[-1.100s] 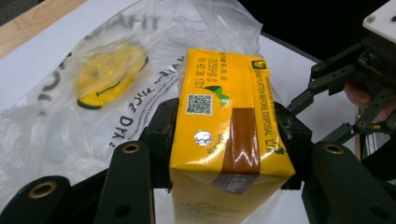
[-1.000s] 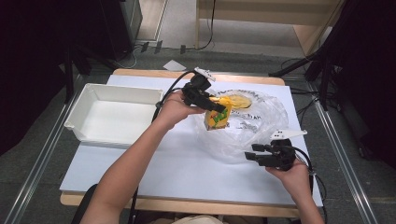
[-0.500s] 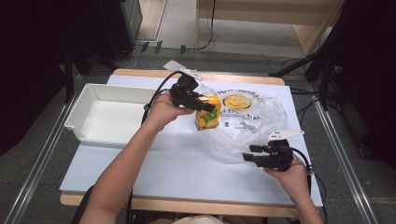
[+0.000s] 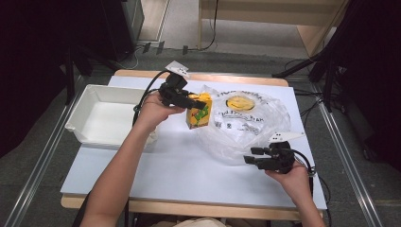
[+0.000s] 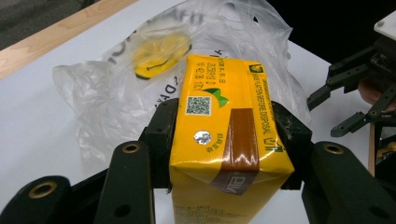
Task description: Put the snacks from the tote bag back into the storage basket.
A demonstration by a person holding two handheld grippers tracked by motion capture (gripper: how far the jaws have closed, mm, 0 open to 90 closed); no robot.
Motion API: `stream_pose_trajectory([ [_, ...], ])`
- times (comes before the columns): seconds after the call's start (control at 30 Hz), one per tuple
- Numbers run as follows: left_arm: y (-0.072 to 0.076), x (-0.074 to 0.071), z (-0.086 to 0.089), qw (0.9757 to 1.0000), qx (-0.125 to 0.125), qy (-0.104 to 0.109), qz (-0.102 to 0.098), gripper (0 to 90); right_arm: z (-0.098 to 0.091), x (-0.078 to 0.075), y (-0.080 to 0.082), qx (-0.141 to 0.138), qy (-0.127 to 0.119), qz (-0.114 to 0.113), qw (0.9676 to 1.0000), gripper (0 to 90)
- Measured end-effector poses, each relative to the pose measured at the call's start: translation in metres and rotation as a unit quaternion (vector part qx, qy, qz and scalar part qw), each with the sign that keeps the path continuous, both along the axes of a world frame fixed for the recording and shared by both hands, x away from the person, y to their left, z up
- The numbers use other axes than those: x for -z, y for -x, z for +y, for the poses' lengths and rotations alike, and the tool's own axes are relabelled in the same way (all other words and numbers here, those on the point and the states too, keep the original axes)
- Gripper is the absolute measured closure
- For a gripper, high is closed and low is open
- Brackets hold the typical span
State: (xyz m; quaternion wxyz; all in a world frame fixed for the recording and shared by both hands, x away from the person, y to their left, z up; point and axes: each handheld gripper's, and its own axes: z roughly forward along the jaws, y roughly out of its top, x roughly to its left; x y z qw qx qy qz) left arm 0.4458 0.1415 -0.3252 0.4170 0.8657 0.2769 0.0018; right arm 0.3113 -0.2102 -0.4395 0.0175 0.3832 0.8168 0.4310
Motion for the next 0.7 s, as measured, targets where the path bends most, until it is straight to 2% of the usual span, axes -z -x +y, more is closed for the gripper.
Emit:
stream_pose_trajectory([
  [0.7,0.003,-0.01,0.029,0.9995,-0.028,0.013,-0.01,52.6,0.001,0.002,-0.002,-0.001,0.004,0.002,1.0,46.4],
])
